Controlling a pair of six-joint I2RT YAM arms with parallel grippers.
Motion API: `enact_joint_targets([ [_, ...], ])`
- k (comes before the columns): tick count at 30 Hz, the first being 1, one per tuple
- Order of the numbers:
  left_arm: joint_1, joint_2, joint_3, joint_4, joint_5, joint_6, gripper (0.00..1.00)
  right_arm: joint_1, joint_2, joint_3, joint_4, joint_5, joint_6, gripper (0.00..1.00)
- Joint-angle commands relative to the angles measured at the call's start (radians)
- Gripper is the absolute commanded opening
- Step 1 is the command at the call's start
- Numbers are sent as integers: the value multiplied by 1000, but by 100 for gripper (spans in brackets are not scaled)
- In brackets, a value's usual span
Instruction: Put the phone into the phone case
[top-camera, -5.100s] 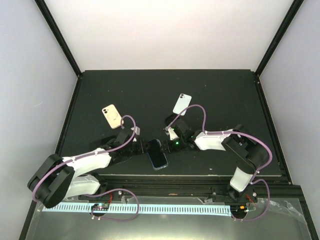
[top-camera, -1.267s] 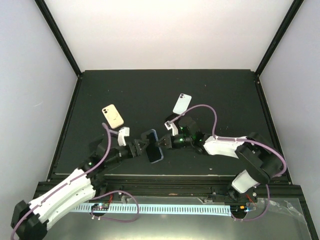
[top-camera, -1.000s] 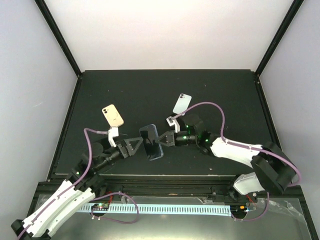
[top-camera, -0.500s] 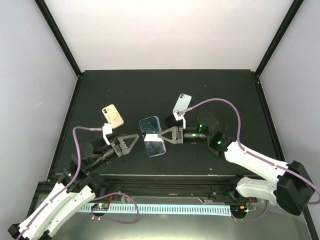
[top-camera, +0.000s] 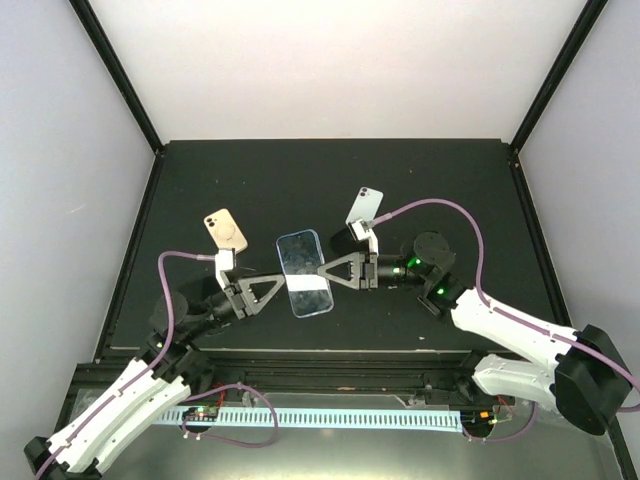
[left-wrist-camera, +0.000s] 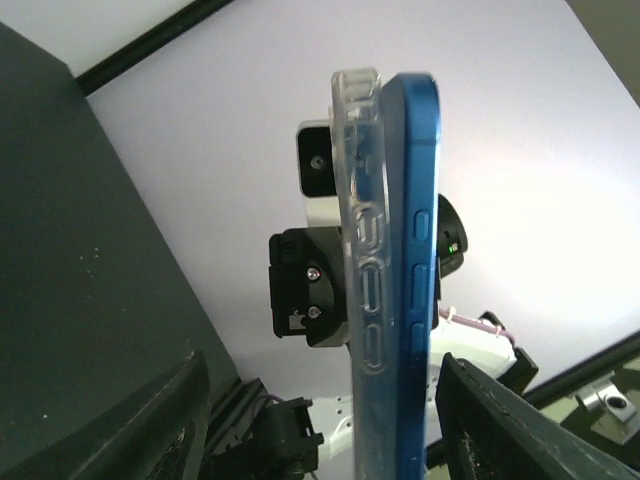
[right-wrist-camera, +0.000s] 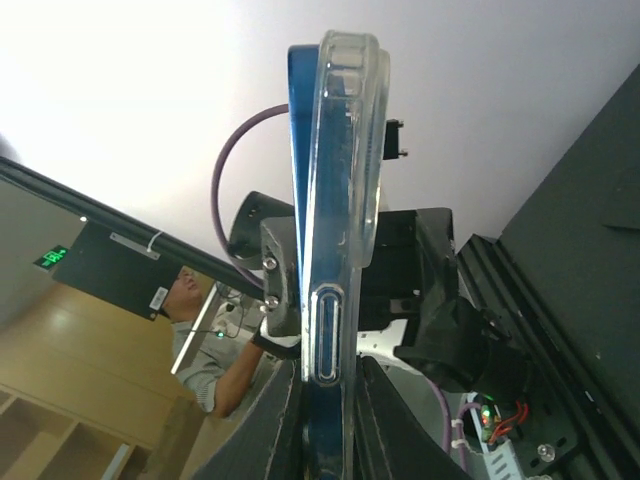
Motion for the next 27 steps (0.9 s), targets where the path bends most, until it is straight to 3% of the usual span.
enact_joint_targets([
  [1, 5, 31, -50, 259, 73, -90, 62, -2, 0, 4, 155, -24, 67, 12],
  [14, 4, 62, -56, 321, 51, -95, 55, 4, 44, 10, 197, -26, 98, 12],
  [17, 5, 79, -53, 329, 53, -94, 44, 6, 60, 10, 203, -31, 99, 12],
  [23, 4, 85, -43, 290, 50, -72, 12, 7, 73, 7, 191, -39, 90, 14],
  [27, 5, 61, -12, 174, 31, -27, 2, 6, 73, 10, 168, -33, 74, 20],
])
